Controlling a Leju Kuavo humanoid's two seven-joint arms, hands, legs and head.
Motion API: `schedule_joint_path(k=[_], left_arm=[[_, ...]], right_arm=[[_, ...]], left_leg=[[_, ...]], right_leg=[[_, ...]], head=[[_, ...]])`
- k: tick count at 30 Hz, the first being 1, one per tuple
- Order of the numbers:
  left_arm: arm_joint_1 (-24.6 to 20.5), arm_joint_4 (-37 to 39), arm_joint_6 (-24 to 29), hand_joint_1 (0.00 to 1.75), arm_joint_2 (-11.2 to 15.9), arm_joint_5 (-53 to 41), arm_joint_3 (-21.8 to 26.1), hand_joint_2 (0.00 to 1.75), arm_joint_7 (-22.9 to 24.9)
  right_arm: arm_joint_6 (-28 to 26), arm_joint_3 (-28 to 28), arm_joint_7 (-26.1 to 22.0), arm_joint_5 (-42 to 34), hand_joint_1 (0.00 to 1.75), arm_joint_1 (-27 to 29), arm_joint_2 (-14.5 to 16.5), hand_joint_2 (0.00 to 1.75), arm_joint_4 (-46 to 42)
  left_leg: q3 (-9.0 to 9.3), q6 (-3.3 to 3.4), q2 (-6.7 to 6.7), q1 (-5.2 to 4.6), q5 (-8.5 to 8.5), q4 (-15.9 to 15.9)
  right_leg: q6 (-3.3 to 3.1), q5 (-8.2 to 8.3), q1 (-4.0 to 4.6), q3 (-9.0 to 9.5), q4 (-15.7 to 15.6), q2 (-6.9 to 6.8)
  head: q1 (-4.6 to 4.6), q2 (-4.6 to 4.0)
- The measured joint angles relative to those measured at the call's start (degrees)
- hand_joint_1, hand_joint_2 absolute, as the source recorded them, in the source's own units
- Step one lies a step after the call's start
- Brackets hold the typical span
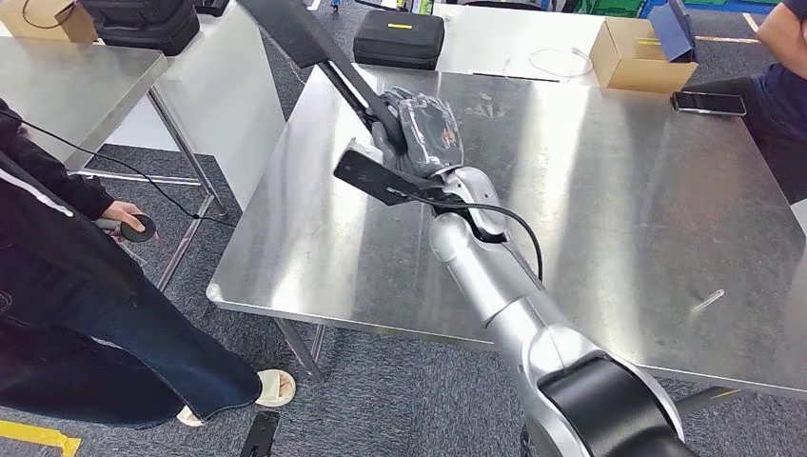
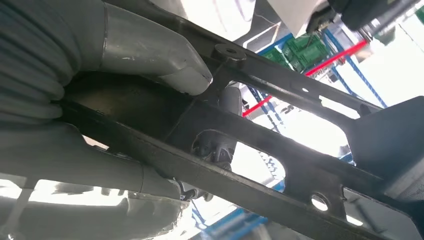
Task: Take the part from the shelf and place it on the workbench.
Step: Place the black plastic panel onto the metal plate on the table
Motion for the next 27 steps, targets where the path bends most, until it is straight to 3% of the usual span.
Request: schedule_joint_path(k=[5,10,17,22,27], left_arm=[[-0.3,0.0,-0.1,0.00,-0.3,-0.3,-0.5,1.75,0.2],[-0.9,0.0,-0.2,0.00,-0.6,-0.3,-0.6,1.75,-0.1],[-1.3,0.0,-1.0,0.00,-1.1,-1.0,-1.0,1.75,-0.7],[-1.1,0.1,-1.0,0.00,-1.3,-1.2,-1.4,1.75,-1.1],[-0.8,0.2,-1.1,0.00,-1.3,-1.9,-1.9,1.75,-1.2]], right_arm=[[0.3,4.4,3.1,2.1,1.75,-5.3,2.9,1.75,5.1],[0.7,14.2,8.6,2.4,1.75,-8.8,4.1,1.75,7.4],[-1.9,28.5,17.6,15.0,1.75,-13.4,4.3,1.75,15.8],[-3.1,32.3,20.7,18.4,1.75,-14.0,1.9,1.75,20.2],[-2.3,33.2,25.0,19.0,1.75,-13.4,-3.9,1.75,23.3]], left_leg=[[0.00,0.00,0.00,0.02,0.00,0.0],[-0.02,0.00,0.00,0.02,0.00,0.0],[-0.01,0.01,-0.05,0.01,0.01,0.0],[-0.01,0.01,-0.08,-0.01,0.01,0.1],[-0.01,0.02,-0.28,-0.05,0.01,0.1]], right_leg=[[0.00,0.00,0.01,-0.01,0.0,0.00],[-0.01,-0.01,0.00,-0.04,0.0,0.00],[-0.01,0.00,-0.01,-0.04,0.0,-0.03],[0.01,0.01,-0.03,-0.01,0.0,-0.04],[0.03,0.03,-0.04,0.05,0.0,-0.21]], head=[[0.00,0.00],[0.01,0.00],[0.01,0.00],[0.01,0.00],[0.01,0.00]])
